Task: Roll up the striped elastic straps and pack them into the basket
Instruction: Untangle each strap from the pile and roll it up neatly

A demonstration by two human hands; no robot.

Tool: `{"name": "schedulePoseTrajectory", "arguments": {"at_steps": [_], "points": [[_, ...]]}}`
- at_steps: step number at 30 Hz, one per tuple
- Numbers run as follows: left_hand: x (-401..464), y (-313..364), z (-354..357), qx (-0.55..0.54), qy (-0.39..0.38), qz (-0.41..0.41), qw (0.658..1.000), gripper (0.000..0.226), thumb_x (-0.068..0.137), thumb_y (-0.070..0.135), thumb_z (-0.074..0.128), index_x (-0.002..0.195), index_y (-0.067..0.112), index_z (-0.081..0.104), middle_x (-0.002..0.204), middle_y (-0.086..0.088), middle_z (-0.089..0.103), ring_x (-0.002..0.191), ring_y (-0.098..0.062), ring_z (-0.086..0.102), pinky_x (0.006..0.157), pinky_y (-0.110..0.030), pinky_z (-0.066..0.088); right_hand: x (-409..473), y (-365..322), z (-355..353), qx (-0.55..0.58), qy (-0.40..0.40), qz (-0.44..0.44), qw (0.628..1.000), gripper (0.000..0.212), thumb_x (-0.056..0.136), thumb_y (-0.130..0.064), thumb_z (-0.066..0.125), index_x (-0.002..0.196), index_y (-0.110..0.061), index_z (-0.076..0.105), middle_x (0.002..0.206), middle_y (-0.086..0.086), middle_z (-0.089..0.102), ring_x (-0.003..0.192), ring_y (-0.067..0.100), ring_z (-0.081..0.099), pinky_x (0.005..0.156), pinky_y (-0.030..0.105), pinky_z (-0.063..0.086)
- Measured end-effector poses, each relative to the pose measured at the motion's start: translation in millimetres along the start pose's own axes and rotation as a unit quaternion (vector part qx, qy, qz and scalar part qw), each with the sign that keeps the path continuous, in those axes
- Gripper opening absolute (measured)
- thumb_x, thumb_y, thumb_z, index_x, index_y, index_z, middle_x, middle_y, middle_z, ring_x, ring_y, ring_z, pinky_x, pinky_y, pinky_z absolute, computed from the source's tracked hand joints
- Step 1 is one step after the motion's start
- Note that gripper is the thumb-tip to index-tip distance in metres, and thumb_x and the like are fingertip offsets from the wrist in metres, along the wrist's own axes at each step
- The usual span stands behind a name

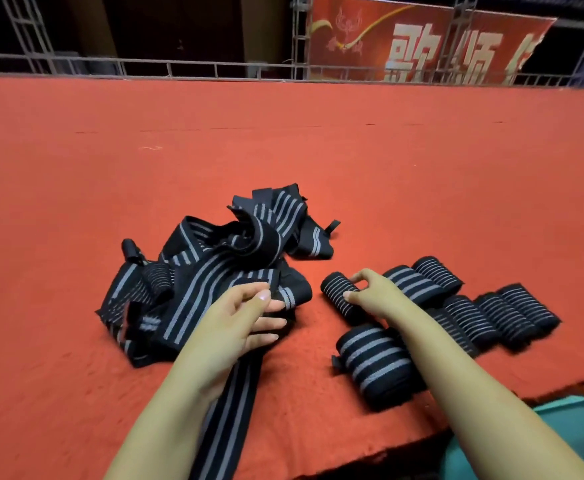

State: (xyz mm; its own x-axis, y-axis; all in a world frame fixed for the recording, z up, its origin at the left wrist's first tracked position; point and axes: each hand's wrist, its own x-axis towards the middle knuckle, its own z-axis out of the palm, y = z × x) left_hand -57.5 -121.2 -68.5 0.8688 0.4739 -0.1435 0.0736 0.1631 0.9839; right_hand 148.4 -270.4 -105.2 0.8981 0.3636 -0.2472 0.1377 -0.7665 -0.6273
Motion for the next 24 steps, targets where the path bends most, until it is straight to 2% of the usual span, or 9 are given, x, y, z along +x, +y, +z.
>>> {"name": "schedulePoseTrajectory", "arguments": {"at_steps": [3,5,7,8,9,10,12,15,24], "points": [[4,-3,-2,0.002,0.002,-0.005,1.0,0.018,0.098,0.024,0.053,0.113,0.019,0.061,0.101,-0.005,0.073,0.087,-0.018,0.072,0.081,-0.034,0.057,-2,-2,-2,0.007,0.01,-0.008,1.0,0.029,0.092,-0.029,0.061,0.118,-0.023,0.051,0.104,0.008,0.063,0.083,0.022,0.063,0.065,0.031,0.05],[6,-3,-3,-0.006,0.002,-0.002,1.0,0.018,0.098,0.024,0.053,0.113,0.019,0.061,0.1,-0.005,0.074,0.086,-0.018,0.072,0.081,-0.033,0.057,-7,-5,-6,0.14,-0.009,-0.008,0.99,0.026,0.094,-0.023,0.06,0.118,-0.019,0.052,0.099,0.008,0.063,0.078,0.02,0.063,0.061,0.03,0.053],[7,-3,-3,-0.011,-0.001,0.0,1.0,0.018,0.098,0.024,0.053,0.112,0.018,0.061,0.099,-0.005,0.074,0.085,-0.018,0.072,0.08,-0.033,0.057,-17,-9,-11,0.324,-0.078,0.006,0.943,0.021,0.096,-0.016,0.057,0.116,-0.014,0.053,0.096,0.009,0.064,0.077,0.017,0.064,0.062,0.03,0.056],[8,-3,-2,-0.013,-0.002,0.0,1.0,0.018,0.098,0.024,0.052,0.113,0.018,0.061,0.099,-0.004,0.074,0.085,-0.018,0.072,0.079,-0.032,0.057,-19,-9,-13,0.379,-0.103,0.012,0.92,0.018,0.096,-0.014,0.056,0.114,-0.013,0.053,0.096,0.009,0.065,0.079,0.018,0.065,0.067,0.034,0.058],[8,-4,-2,-0.014,-0.002,0.0,1.0,0.018,0.098,0.024,0.052,0.113,0.018,0.061,0.099,-0.004,0.075,0.085,-0.018,0.072,0.079,-0.032,0.057,-20,-8,-12,0.382,-0.111,0.015,0.917,0.017,0.096,-0.015,0.056,0.113,-0.014,0.053,0.095,0.01,0.066,0.079,0.019,0.065,0.07,0.035,0.057],[9,-5,-2,-0.014,-0.003,-0.001,1.0,0.019,0.098,0.024,0.052,0.113,0.018,0.061,0.098,-0.004,0.075,0.085,-0.018,0.072,0.079,-0.033,0.057,-19,-5,-11,0.338,-0.101,0.018,0.935,0.019,0.096,-0.017,0.056,0.114,-0.014,0.052,0.096,0.01,0.066,0.078,0.019,0.064,0.069,0.033,0.056],[10,-6,-1,-0.011,-0.006,-0.002,1.0,0.019,0.097,0.024,0.053,0.114,0.019,0.061,0.097,-0.002,0.075,0.084,-0.018,0.072,0.078,-0.033,0.057,-16,1,-7,0.137,-0.056,0.019,0.989,0.026,0.095,-0.026,0.058,0.118,-0.018,0.051,0.1,0.008,0.065,0.074,0.017,0.059,0.061,0.027,0.047],[10,-6,-1,-0.01,-0.01,-0.001,1.0,0.019,0.097,0.024,0.053,0.115,0.019,0.061,0.096,0.0,0.076,0.083,-0.017,0.072,0.077,-0.032,0.055,-14,8,-3,-0.067,-0.006,-0.01,0.998,0.034,0.093,-0.033,0.058,0.123,-0.02,0.049,0.103,0.002,0.057,0.084,0.015,0.054,0.068,0.027,0.039],[6,-2,-5,-0.007,-0.009,0.009,1.0,0.02,0.097,0.025,0.053,0.116,0.02,0.06,0.1,-0.004,0.074,0.082,-0.015,0.072,0.076,-0.031,0.056,-24,3,-4,-0.189,0.042,-0.044,0.98,0.036,0.096,-0.031,0.05,0.127,-0.012,0.045,0.12,0.009,0.061,0.109,0.024,0.056,0.077,0.029,0.04]]}}
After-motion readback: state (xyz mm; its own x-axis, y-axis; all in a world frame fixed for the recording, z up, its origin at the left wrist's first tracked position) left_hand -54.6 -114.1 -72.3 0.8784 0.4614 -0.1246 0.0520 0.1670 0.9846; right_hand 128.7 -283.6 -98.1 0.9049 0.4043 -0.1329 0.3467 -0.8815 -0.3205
